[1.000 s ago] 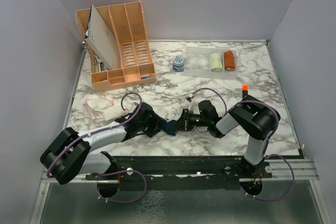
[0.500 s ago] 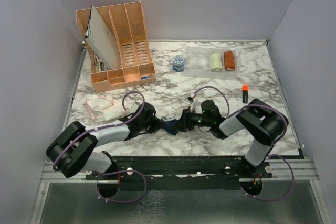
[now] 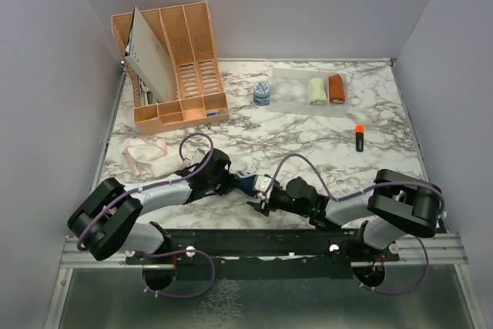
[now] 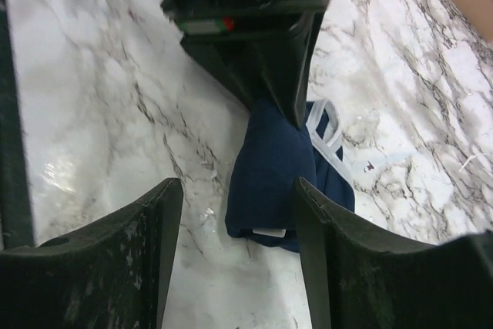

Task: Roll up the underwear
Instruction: Roll the underwear to the center of the board.

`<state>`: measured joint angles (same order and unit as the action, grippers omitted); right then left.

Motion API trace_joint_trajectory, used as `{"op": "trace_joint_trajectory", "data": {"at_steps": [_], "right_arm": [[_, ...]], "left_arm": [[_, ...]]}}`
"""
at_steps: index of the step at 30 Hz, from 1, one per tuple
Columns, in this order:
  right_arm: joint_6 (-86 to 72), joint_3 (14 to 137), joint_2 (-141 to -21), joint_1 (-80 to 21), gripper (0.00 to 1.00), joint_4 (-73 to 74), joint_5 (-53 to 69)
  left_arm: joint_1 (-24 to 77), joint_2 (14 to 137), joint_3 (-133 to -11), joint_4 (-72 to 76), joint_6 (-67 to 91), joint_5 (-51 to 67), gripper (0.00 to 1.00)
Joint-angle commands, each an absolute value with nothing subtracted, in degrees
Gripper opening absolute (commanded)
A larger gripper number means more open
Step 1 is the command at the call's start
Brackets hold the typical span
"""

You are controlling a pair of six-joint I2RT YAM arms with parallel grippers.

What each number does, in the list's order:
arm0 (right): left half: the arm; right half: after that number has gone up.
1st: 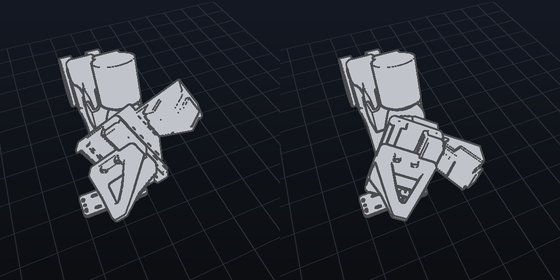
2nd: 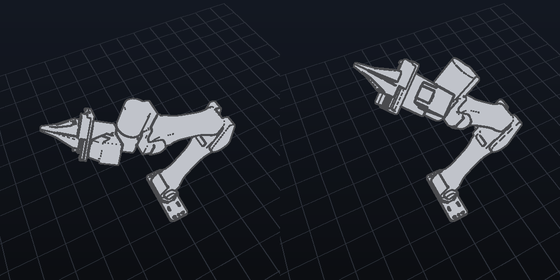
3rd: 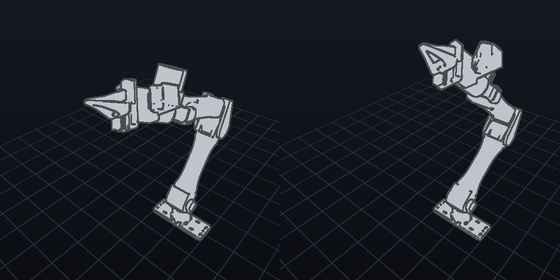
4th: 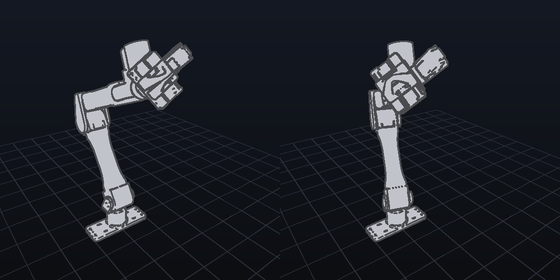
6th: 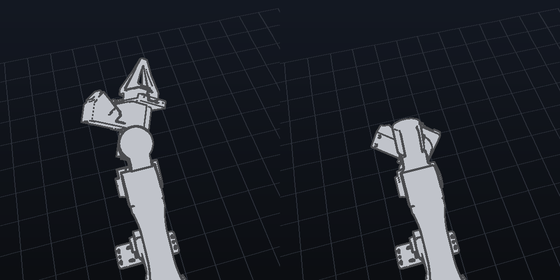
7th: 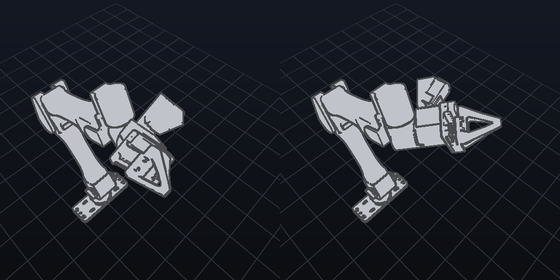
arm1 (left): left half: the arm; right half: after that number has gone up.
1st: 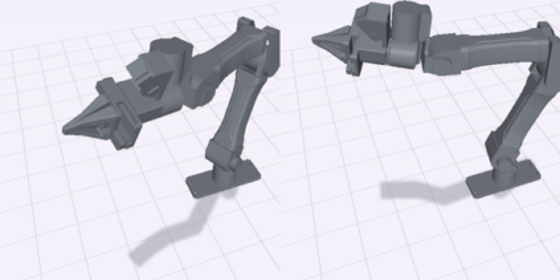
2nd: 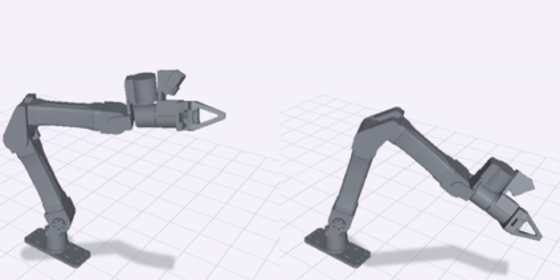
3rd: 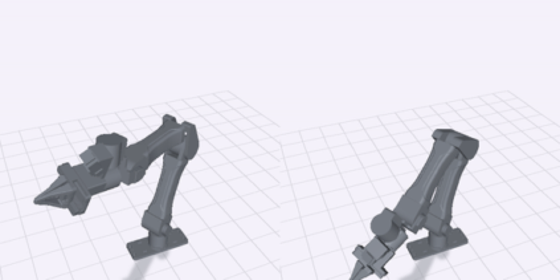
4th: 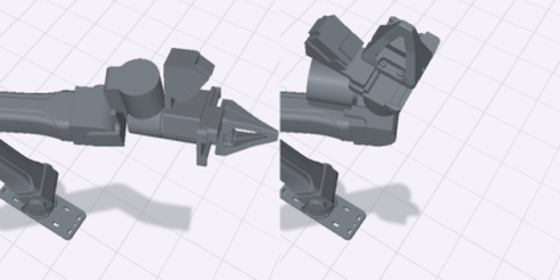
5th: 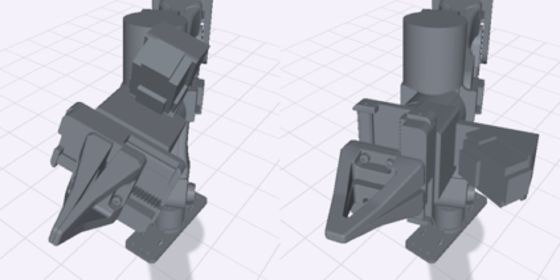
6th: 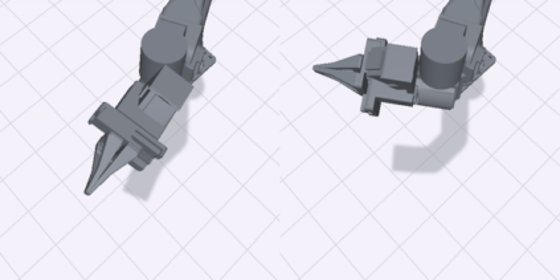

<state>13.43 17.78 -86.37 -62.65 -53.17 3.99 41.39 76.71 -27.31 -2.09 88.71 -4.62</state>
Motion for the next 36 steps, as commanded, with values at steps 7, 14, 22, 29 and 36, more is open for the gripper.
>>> {"op": "trace_joint_trajectory", "data": {"at_steps": [7, 14, 22, 29, 36], "right_arm": [[34.9, 20.8, -97.4, -67.6, 0.60, -59.4, -8.5], [37.7, 20.6, -95.7, -69.9, 0.59, -60.0, -10.8], [35.5, 23.0, -103.8, -69.9, 0.45, -59.7, -15.3], [29.5, 21.1, -104.3, -69.9, 0.29, -58.2, -19.4], [12.5, 24.7, -98.9, -66.0, 0.05, -45.3, -1.9]], "left_arm": [[41.6, 76.7, -26.5, -8.5, 90.4, -7.1, 0.20], [41.6, 76.7, -26.7, -9.0, 90.5, -7.3, 0.20], [41.6, 76.3, -26.4, -8.6, 90.8, -7.1, 0.21], [41.5, 73.5, -25.1, -9.5, 91.0, -8.6, 0.34], [41.6, 70.6, -25.6, -10.8, 88.3, -10.6, 0.66]]}}
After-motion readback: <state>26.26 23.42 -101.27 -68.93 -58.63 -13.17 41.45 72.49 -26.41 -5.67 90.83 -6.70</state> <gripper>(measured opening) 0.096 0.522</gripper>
